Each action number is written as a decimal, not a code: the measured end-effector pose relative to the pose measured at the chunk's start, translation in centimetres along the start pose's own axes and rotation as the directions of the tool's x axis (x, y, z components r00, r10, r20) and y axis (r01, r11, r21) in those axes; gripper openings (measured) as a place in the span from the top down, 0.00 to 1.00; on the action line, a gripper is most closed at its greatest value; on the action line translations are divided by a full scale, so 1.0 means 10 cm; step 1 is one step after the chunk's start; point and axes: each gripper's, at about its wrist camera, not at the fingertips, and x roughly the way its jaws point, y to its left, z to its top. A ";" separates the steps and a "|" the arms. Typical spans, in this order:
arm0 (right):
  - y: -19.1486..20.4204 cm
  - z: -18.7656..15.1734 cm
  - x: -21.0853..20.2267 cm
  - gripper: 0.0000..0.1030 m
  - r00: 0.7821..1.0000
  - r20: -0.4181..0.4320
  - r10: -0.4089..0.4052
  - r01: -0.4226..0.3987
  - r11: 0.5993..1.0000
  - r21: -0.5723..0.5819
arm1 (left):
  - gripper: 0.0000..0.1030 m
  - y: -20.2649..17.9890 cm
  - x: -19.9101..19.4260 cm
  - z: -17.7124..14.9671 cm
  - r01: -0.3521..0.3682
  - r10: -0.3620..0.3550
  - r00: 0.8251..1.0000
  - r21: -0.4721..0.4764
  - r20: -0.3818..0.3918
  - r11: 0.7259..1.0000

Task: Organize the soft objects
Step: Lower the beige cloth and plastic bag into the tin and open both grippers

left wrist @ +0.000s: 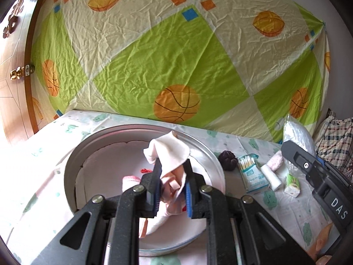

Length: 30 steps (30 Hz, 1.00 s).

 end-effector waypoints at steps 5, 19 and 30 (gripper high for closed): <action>0.20 0.04 0.20 0.71 1.000 0.005 0.029 -0.029 1.000 -0.001 | 0.85 0.22 0.08 0.05 -0.064 0.064 0.998 -0.005 -0.002 0.998; 0.49 0.00 0.84 0.71 0.999 -0.042 0.023 -0.022 1.000 0.019 | 0.85 0.58 0.47 0.12 -0.198 0.196 0.979 -0.025 -0.047 0.980; 0.62 -0.09 1.24 0.71 0.991 -0.131 0.016 -0.012 1.000 0.027 | 0.86 0.76 0.65 0.08 -0.290 0.285 0.953 -0.032 -0.100 0.957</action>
